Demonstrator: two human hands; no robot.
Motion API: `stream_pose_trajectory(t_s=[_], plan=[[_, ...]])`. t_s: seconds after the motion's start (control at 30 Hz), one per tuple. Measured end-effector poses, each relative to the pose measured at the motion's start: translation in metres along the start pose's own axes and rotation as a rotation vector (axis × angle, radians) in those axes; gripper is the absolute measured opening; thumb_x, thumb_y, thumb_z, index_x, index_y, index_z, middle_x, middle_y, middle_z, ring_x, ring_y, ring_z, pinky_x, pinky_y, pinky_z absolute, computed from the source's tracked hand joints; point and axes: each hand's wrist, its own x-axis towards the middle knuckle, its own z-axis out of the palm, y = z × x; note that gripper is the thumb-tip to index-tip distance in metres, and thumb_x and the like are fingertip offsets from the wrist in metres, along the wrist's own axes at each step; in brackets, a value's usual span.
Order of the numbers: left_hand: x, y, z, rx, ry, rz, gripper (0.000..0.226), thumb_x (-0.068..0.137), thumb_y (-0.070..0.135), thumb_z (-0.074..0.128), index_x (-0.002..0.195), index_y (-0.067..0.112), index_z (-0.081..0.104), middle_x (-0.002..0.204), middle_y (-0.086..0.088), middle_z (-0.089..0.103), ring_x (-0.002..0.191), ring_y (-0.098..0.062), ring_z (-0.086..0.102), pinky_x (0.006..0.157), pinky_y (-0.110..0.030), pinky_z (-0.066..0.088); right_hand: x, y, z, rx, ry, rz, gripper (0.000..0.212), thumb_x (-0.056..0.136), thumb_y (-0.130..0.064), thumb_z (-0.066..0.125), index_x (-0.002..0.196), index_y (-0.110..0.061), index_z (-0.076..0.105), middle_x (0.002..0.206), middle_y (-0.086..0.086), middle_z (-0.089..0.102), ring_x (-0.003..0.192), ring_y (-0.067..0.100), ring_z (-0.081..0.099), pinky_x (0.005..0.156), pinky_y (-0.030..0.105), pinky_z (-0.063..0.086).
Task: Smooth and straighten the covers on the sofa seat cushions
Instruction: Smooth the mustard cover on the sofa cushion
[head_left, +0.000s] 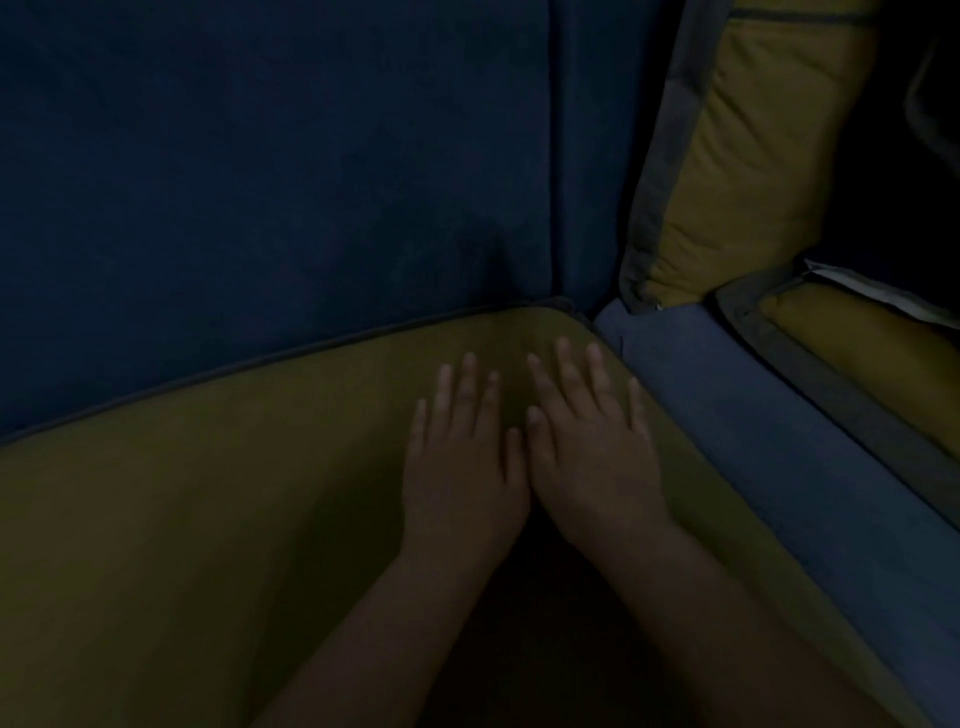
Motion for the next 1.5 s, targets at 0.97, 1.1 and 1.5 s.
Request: stream_pose_trajectory(t_s=[0.97,1.1,1.5], plan=[[-0.181,-0.221,-0.07,0.162,-0.123,-0.465,0.071,0.085,0.053,-0.006,0.153,0.034,-0.002,0.161,0.003,-0.011,0.147,-0.017,-0.014,0.119,-0.044,-0.005,-0.12,-0.225,0.085,-0.063,-0.375,-0.237,0.068,0.087,-0.058,0.002,0.151,-0.041,0.017,0.161,-0.004,0.01,0.149,0.023,0.006,0.114,0.055,0.0],[-0.182,-0.223,-0.08,0.128,-0.123,-0.406,0.066,0.09,0.051,-0.004,0.153,0.032,-0.002,0.161,0.004,-0.011,0.147,-0.015,-0.016,0.12,-0.042,-0.006,-0.118,-0.226,0.078,-0.086,-0.365,-0.243,0.073,0.08,-0.058,-0.013,0.151,-0.042,-0.002,0.162,-0.006,-0.007,0.148,0.02,-0.009,0.116,0.054,-0.003],[-0.239,-0.289,-0.135,0.155,0.025,-0.543,0.064,0.087,0.055,-0.004,0.149,0.04,-0.005,0.16,0.009,-0.013,0.145,-0.012,-0.019,0.12,-0.043,-0.006,-0.144,-0.321,0.069,0.061,-0.342,-0.41,0.057,0.097,-0.055,0.006,0.15,-0.041,-0.007,0.158,-0.005,-0.019,0.145,0.022,-0.022,0.113,0.058,-0.012]])
